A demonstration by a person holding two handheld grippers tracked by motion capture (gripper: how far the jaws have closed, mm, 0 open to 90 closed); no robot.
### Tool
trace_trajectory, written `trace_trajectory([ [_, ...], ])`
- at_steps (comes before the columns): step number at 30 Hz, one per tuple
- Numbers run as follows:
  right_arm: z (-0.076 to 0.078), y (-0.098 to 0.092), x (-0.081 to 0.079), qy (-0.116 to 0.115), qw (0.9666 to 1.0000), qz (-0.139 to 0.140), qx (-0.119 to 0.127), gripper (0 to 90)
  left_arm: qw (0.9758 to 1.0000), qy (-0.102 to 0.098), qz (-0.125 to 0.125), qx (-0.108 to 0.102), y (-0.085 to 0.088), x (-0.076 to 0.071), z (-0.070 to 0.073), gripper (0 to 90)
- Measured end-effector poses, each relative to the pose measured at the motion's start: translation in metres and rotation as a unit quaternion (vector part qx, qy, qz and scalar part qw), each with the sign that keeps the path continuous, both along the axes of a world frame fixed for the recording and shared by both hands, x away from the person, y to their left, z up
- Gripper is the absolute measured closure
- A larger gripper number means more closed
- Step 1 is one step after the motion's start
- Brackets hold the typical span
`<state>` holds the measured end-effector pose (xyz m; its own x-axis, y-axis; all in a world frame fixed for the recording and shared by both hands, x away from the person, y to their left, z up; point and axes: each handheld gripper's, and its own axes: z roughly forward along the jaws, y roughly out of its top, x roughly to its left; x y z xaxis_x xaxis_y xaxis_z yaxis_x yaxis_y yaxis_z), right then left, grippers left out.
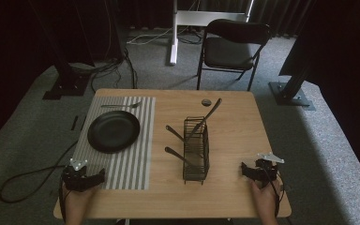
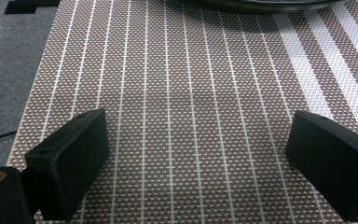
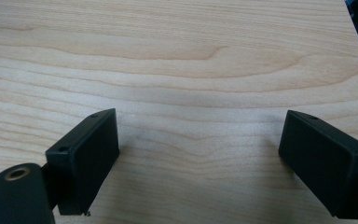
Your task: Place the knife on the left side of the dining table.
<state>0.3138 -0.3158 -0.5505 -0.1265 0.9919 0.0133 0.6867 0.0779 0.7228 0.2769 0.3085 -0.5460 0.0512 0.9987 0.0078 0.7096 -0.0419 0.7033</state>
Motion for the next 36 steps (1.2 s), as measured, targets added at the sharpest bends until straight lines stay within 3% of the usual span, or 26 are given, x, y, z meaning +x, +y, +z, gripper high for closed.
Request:
trace_trajectory([
  [25,-0.0001,0.0000,0.0001,0.000,1.0000,-0.001,0.000,11.2,1.0000,-0.002,0.000,-0.004,0.0008,-0.0005,-0.0001,6.6],
  [36,-0.0001,0.0000,0.0001,0.000,1.0000,-0.001,0.000,11.2,0.9999,0.013,0.001,0.002,-0.0016,0.0002,0.0025,6.7],
])
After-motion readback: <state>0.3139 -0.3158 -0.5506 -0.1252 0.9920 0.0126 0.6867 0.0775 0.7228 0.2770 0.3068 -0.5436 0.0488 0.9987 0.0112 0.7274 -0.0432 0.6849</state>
